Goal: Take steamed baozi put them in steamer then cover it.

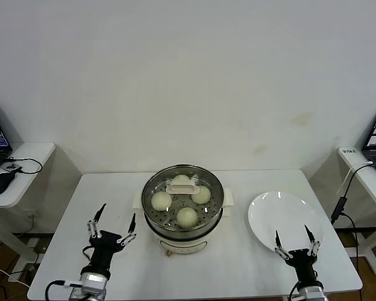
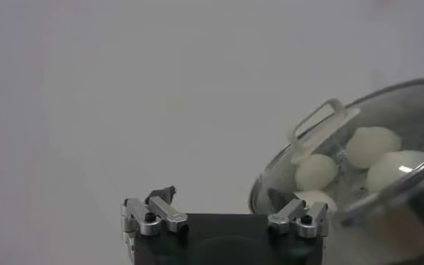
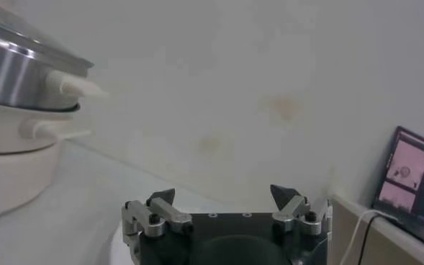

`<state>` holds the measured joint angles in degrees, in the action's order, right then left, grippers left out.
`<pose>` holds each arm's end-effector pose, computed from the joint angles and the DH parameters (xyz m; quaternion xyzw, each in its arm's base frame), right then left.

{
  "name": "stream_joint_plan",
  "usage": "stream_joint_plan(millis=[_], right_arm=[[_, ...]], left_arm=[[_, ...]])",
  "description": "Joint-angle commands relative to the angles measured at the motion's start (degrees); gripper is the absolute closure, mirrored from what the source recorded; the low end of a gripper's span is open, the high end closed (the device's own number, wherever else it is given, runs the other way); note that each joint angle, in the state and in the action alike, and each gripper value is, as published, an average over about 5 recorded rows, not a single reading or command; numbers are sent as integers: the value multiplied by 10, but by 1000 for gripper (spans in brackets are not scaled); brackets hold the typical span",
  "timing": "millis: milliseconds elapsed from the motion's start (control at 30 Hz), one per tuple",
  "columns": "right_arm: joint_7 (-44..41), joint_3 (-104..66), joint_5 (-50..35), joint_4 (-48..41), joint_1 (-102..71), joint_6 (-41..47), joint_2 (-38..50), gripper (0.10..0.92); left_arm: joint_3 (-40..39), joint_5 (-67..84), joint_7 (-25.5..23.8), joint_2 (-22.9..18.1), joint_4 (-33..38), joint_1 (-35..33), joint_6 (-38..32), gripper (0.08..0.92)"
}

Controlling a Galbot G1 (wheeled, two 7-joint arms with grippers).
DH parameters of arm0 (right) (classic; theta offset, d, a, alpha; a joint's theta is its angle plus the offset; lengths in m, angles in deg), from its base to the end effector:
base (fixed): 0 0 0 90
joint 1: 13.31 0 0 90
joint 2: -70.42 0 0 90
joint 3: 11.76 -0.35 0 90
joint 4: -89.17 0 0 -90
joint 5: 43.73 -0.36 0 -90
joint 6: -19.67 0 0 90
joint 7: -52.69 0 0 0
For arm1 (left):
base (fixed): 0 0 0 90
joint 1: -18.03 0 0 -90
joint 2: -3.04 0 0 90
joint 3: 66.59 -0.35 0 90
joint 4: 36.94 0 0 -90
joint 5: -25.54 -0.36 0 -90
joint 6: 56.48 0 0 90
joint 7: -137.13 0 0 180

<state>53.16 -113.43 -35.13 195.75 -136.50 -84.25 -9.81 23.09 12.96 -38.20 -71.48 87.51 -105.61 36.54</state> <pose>0.1559 -0.1107 -0.3790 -0.0263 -0.9799 0.1970 0.0190 0.1688 0.0375 -0.2822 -0.0310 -0.9750 -0.2201 0.0016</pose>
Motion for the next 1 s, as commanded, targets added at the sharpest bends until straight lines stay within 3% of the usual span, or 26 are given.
stream_joint_plan(millis=[33,1000], right_arm=[[-11,-7,-52,11,-42,-1,28,203],[-21,11,-59,32,-72,8,26,203]], left_arm=[[58,225,39,0,-39,-42,-64,177],[57,214,11,-7,-60,-53,-52,177]])
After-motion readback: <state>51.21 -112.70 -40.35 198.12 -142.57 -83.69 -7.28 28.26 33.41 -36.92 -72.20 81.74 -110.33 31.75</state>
